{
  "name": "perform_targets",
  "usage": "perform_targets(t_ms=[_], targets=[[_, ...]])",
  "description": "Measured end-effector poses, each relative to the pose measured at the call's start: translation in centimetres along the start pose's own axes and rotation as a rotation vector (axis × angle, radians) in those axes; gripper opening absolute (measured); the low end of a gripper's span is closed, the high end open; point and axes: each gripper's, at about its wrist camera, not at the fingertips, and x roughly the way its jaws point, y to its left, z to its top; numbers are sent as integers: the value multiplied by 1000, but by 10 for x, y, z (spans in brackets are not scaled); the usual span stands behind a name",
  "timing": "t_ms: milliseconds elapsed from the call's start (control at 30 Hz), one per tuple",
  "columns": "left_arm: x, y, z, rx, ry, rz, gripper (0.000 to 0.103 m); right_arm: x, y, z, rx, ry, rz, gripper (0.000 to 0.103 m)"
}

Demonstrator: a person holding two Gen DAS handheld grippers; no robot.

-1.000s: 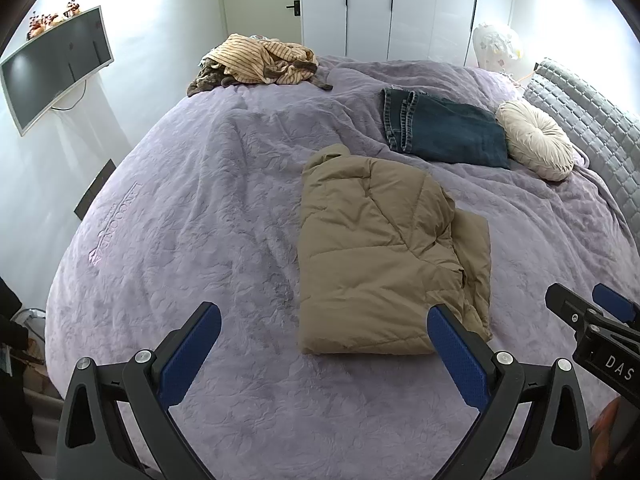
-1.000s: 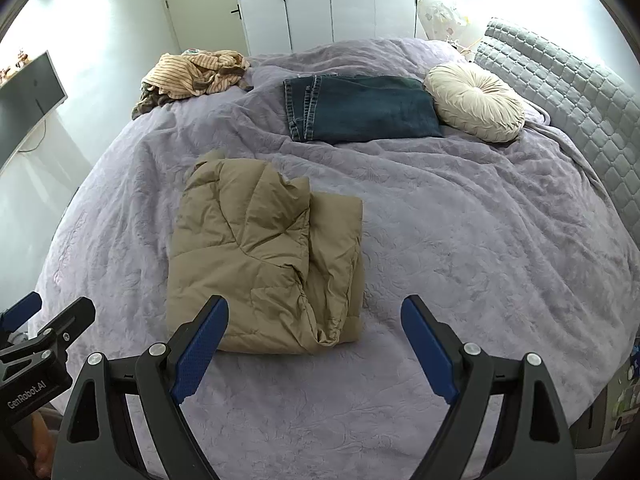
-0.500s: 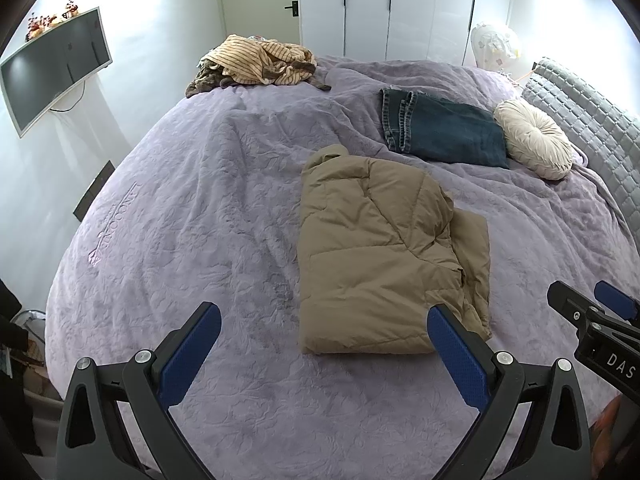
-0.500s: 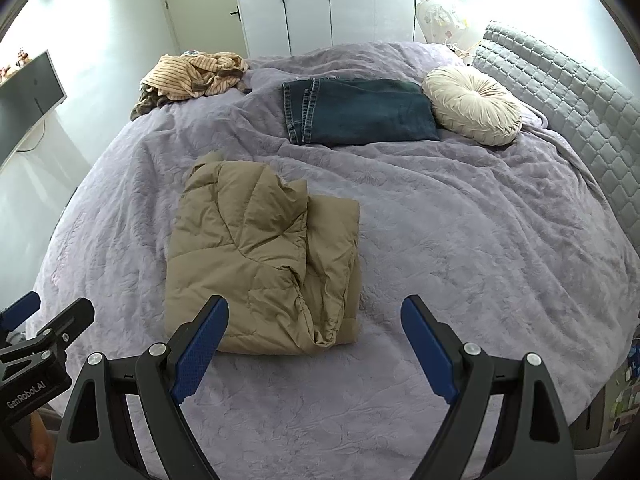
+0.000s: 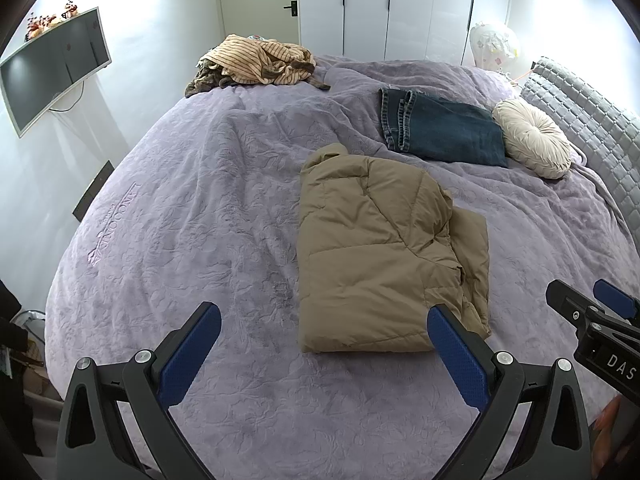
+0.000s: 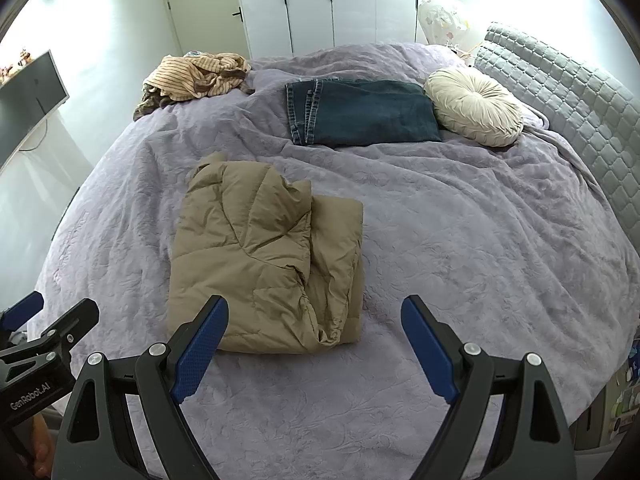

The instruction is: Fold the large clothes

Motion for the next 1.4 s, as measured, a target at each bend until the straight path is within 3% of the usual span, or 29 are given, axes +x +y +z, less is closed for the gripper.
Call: perform_targets(t_ms=[1400], targets=[[0,-9,9,43,-35,21,103,3,0,5,-8,3,10,90]])
